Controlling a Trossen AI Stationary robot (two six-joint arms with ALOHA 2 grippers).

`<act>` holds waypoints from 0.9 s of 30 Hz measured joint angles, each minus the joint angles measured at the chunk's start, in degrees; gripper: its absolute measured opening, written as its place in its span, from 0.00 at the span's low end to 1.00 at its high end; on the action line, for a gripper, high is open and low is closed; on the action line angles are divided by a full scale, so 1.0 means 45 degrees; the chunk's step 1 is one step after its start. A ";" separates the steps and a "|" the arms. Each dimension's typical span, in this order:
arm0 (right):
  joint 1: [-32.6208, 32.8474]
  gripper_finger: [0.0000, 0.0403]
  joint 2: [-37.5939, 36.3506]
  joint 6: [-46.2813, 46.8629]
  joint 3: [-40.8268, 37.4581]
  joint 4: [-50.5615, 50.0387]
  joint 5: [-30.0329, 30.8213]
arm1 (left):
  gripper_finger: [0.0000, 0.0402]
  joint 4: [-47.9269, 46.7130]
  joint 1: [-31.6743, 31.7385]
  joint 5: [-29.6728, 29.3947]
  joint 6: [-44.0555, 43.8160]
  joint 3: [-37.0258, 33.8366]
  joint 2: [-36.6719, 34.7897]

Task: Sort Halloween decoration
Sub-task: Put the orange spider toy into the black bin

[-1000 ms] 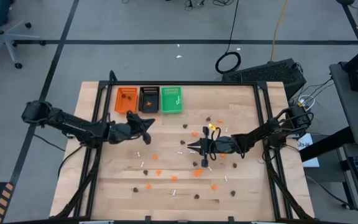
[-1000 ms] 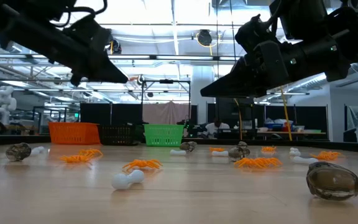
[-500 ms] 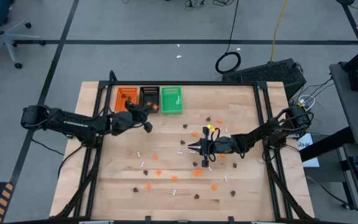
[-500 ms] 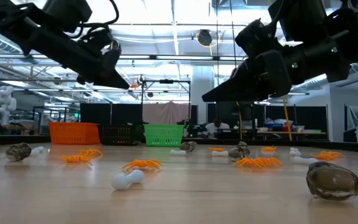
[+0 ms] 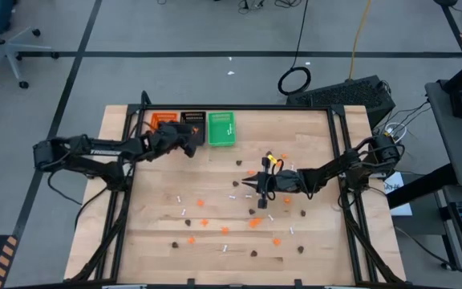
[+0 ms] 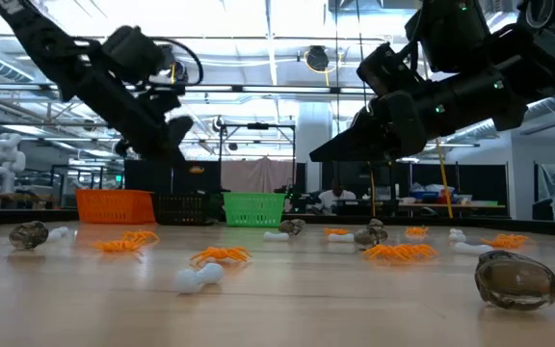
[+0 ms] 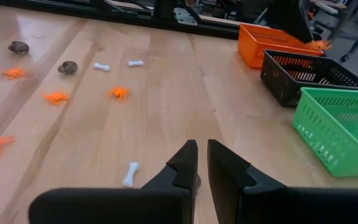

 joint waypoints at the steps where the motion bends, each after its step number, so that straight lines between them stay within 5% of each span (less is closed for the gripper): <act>1: 0.0004 0.06 0.0000 0.0000 0.0000 0.0000 0.0000 | 0.00 0.0034 0.0116 -0.0011 0.0000 0.0000 0.0205; 14: 0.0009 0.06 0.0000 0.1175 0.0000 0.0002 -0.0005 | 0.01 0.0683 0.1176 0.0187 0.0005 0.0000 0.1827; 27: 0.0068 0.06 0.0000 0.1759 0.0000 -0.0150 -0.0018 | 0.34 -0.0235 0.0747 0.0415 0.0410 0.0774 0.1358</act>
